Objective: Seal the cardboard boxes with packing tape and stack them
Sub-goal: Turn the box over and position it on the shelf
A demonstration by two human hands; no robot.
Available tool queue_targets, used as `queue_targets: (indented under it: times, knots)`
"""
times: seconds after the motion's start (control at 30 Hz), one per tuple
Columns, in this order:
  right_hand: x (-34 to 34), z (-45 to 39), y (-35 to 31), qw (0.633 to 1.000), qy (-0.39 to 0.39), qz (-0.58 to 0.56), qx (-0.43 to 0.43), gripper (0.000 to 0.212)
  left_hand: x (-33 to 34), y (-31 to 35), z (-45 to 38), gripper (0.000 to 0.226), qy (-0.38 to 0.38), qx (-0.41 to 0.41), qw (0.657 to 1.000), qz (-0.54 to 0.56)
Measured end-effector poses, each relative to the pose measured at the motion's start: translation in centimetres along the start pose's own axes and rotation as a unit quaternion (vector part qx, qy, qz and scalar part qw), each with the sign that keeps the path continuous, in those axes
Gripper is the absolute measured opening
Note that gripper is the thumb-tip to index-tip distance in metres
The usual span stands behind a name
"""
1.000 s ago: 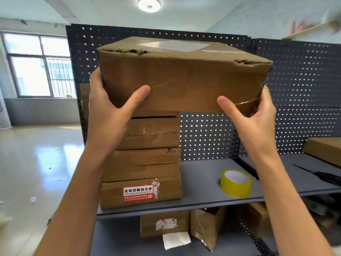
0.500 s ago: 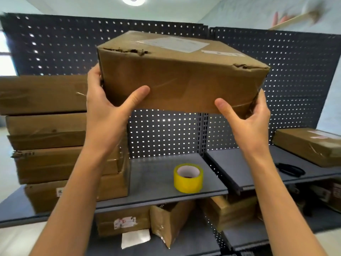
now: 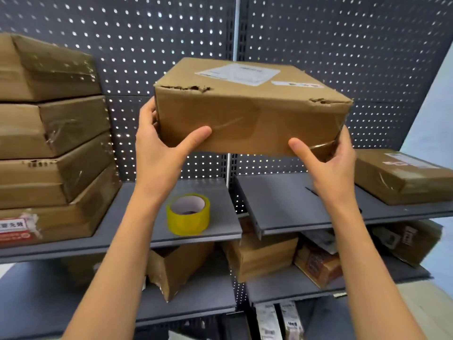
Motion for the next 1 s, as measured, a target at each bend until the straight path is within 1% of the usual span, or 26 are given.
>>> queue_targets:
  times: [0.1, 0.17, 0.37, 0.5, 0.53, 0.63, 0.67, 0.87, 1.0]
  knots:
    - [-0.8, -0.4, 2.3, 1.0, 0.0, 0.014, 0.017, 0.056, 2.0, -1.5, 0.9, 0.072, -0.009, -0.004, 1.0, -0.006]
    - [-1.2, -0.4, 3.6, 0.999, 0.003, 0.022, 0.023, 0.059, 3.0, -2.4, 1.4, 0.071, -0.015, -0.005, 1.0, -0.007]
    - [-2.7, -0.5, 6.7, 0.998, 0.003, 0.047, 0.046, 0.073, 5.3, -5.0, 3.1, 0.076, -0.042, -0.025, 0.999, 0.0]
    - [-3.7, -0.6, 9.1, 0.995, -0.018, 0.045, 0.086, 0.083, 6.3, -6.9, 4.4, 0.08, -0.05, -0.041, 0.998, -0.022]
    - [-3.9, -0.6, 9.9, 0.994, -0.025, 0.047, 0.096, 0.08, 6.6, -7.3, 4.8, 0.081, -0.051, -0.046, 0.997, -0.027]
    - [-4.4, -0.8, 12.3, 0.99, -0.051, 0.054, 0.124, 0.059, 7.4, -8.5, 6.4, 0.079, -0.043, -0.068, 0.996, -0.044]
    - [-4.5, -0.9, 13.0, 0.988, -0.059, 0.054, 0.131, 0.058, 7.7, -8.9, 7.0, 0.077, -0.038, -0.077, 0.995, -0.049]
    - [-6.2, -1.3, 17.9, 0.978, -0.108, 0.051, 0.171, 0.077, 9.4, -11.0, 11.0, 0.073, -0.014, -0.127, 0.988, -0.084]
    - [-7.4, -1.4, 20.8, 0.967, -0.144, 0.07, 0.197, 0.082, 10.3, -11.7, 13.4, 0.074, -0.017, -0.141, 0.983, -0.115]
Point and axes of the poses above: each hand's wrist, its own z-axis away from the middle knuckle, its own x-axis out of the palm, y = z × x, the point moved 6 cm from there along -z, towards the middle knuckle, and after that the axes turned 15 degrees about y, right-handed, at the moved point
